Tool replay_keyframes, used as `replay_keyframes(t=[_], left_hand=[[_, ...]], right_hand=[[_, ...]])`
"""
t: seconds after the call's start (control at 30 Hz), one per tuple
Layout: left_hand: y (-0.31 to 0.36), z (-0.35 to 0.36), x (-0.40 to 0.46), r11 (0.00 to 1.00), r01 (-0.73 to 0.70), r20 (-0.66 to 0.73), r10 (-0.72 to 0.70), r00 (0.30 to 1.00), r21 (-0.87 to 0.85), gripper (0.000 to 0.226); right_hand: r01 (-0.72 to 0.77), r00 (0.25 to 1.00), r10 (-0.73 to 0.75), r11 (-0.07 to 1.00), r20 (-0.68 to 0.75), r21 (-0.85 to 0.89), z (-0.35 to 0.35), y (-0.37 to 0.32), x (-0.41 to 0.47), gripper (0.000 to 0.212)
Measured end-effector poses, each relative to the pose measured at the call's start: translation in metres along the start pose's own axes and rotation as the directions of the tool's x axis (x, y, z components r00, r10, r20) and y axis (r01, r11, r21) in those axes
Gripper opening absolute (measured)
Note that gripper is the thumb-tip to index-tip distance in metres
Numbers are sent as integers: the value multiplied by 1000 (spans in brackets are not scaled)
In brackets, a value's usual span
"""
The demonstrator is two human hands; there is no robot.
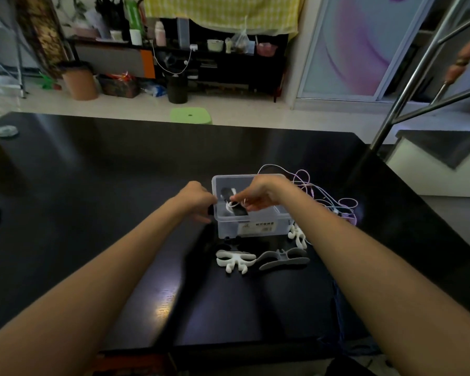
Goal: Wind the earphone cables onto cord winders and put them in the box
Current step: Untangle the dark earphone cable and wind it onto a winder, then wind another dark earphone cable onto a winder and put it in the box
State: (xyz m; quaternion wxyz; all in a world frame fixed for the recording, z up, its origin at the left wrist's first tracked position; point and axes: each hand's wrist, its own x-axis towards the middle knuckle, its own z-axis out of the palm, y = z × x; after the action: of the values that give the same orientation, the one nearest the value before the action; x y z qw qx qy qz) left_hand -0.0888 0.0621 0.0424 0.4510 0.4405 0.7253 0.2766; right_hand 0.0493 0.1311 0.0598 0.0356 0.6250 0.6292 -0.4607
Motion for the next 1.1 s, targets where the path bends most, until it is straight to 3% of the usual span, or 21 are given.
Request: replay_keyframes(t=[0.23, 0.33, 0.47, 0.57, 0.63, 0.7, 0.77, 0.8, 0.87, 0.93, 0.97, 1.1], left_hand=[[-3, 0, 2, 1000, -29, 18, 29, 999, -11, 23], [-3, 1, 2, 1000, -12, 7, 12, 1000, -8, 11], [-5, 3, 0, 1000, 21, 7, -21, 1000, 1, 24], [-4, 7, -6, 999, 28, 25, -27, 999, -35, 26], [-4, 10, -9, 997, 21, 25, -19, 999, -71, 20], [-5, 11, -9, 995, 9, 1, -9, 1000, -104, 14], [-7, 13, -6, 992, -10, -44, 4, 999, -125, 12], [-8, 13, -5, 991, -19, -65, 10, 998, -134, 12], [-10, 14, -2, 990, -36, -95, 23, 995, -135, 9], [-12, 13, -1, 992, -48, -126, 33, 991, -114, 8], [-13, 12, 0, 994, -54, -149, 40, 988, -94, 10], [-14, 9, 7, 998, -57, -258, 55, 965, 1, 15]], right_hand=[[-100, 992, 102, 994, 68, -42, 19, -4, 26, 28], [-90, 994, 93, 994, 53, -61, 18, -3, 25, 28], [-56, 998, 61, 992, 35, -113, 21, -3, 21, 25], [6, 1000, -6, 992, 5, -124, 15, -2, 10, 40], [122, 981, -140, 984, -135, -131, 2, 2, -3, 42], [221, 867, -316, 937, -387, -269, -19, 14, -19, 30], [143, 749, -352, 913, -561, -382, -38, 35, -32, 31], [62, 762, -287, 925, -581, -375, -44, 46, -38, 38], [-37, 893, -56, 980, -447, -195, -45, 65, -45, 42], [-29, 978, 43, 997, -205, 73, -36, 75, -52, 31], [-3, 988, 26, 989, -154, 146, -32, 77, -52, 29], [105, 984, -46, 931, -170, 350, -25, 78, -49, 32]])
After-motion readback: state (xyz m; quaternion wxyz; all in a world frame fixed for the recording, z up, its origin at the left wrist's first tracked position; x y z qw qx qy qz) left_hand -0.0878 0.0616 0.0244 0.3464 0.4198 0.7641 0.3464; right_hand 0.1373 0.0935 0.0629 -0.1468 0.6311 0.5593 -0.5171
